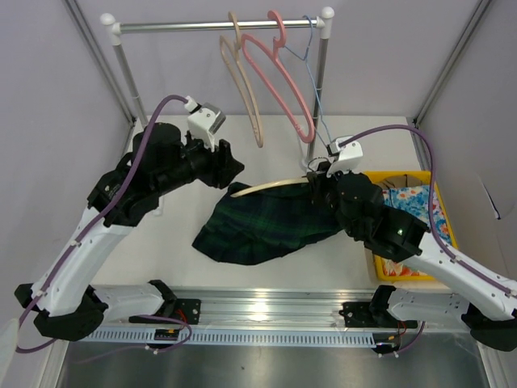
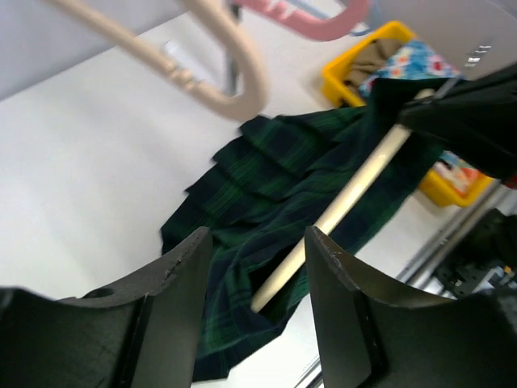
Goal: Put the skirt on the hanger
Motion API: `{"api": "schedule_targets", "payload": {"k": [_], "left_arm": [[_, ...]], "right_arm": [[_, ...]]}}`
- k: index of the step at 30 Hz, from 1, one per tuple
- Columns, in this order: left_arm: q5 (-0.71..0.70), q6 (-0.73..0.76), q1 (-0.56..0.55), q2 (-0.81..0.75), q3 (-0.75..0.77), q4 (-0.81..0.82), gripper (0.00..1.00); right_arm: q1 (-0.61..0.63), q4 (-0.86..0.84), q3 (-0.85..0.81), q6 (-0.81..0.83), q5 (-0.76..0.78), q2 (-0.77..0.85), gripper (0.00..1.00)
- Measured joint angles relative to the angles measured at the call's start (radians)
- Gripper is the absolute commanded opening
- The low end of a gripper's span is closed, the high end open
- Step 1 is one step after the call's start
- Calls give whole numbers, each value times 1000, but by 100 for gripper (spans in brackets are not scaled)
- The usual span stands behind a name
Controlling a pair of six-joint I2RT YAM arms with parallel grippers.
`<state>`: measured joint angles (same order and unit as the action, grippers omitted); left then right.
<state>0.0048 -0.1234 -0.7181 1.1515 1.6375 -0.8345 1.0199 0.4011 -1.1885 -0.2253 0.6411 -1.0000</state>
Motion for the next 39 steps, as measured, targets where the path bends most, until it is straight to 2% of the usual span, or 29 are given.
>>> {"api": "schedule_targets", "payload": {"k": [3,7,15,24,27,28,31,33,39], "left_arm": [[89,20,-12,-3,-8,51,57],[134,48,-79,36,-9,104,59],[105,116,-193,135,-10,139,59],[49,171,-260,201,-6,133,56],[43,178,-267,201,-6,134,45],[40,180,-269,201,-7,135,33],[52,190,-275,198,-12,138,9],[57,195,-290,194,-21,137,0],[59,202,-291,176,-52,155,0]], "right_arm": [[-3,16,-20,-7,-23,0,0],[-3,39,-43,-14,-45,4,0],[-3,84,-80,-33,-86,9,0],[-3,119,-106,-45,-109,9,0],[-3,126,-117,-45,-111,7,0],[-3,126,-121,-45,-112,6,0],[-5,128,-132,-45,-112,-1,0],[-9,127,-132,-45,-112,-6,0],[-10,138,-132,-52,-113,-9,0]]}}
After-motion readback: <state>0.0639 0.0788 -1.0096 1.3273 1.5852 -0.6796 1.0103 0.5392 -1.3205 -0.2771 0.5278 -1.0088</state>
